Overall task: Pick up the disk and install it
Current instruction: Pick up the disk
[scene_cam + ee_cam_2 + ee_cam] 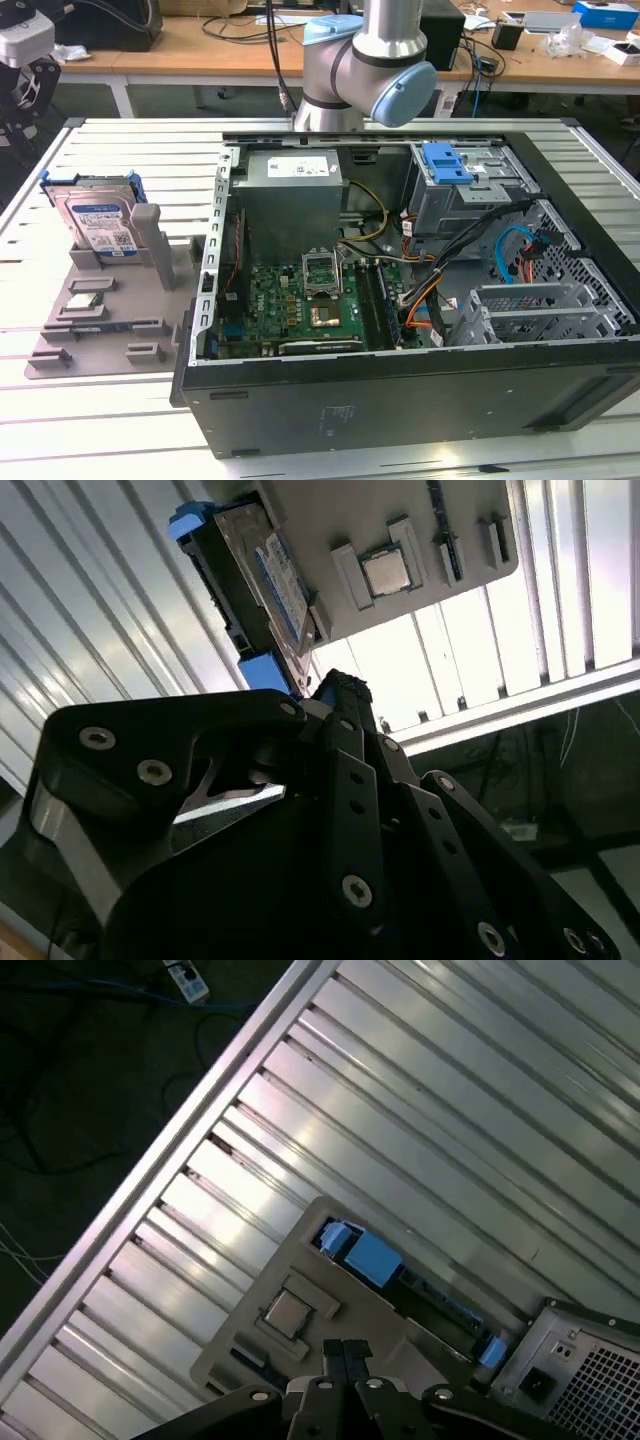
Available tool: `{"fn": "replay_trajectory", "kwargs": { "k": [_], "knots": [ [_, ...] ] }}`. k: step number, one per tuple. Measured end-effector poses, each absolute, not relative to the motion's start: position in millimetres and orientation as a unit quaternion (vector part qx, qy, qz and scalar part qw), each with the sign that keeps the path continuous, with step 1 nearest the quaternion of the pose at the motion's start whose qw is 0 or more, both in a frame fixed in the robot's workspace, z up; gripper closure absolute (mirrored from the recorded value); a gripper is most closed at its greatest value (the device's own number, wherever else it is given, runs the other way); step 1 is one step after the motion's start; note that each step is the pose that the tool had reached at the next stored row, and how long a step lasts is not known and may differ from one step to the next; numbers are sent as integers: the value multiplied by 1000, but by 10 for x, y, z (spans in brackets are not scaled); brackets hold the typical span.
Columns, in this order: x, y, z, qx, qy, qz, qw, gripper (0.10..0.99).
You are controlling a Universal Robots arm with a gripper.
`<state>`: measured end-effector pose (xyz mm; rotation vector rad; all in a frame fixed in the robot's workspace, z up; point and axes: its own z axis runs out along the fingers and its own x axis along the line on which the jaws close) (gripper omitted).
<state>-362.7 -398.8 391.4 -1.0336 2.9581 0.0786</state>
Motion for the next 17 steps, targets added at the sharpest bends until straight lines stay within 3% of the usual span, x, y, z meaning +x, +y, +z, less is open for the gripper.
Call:
{"fn": "replay_trajectory", "kwargs": {
  "k": [17],
  "knots": [
    [-3627, -3988, 3914, -492, 870, 25, -1, 980]
  ]
}}
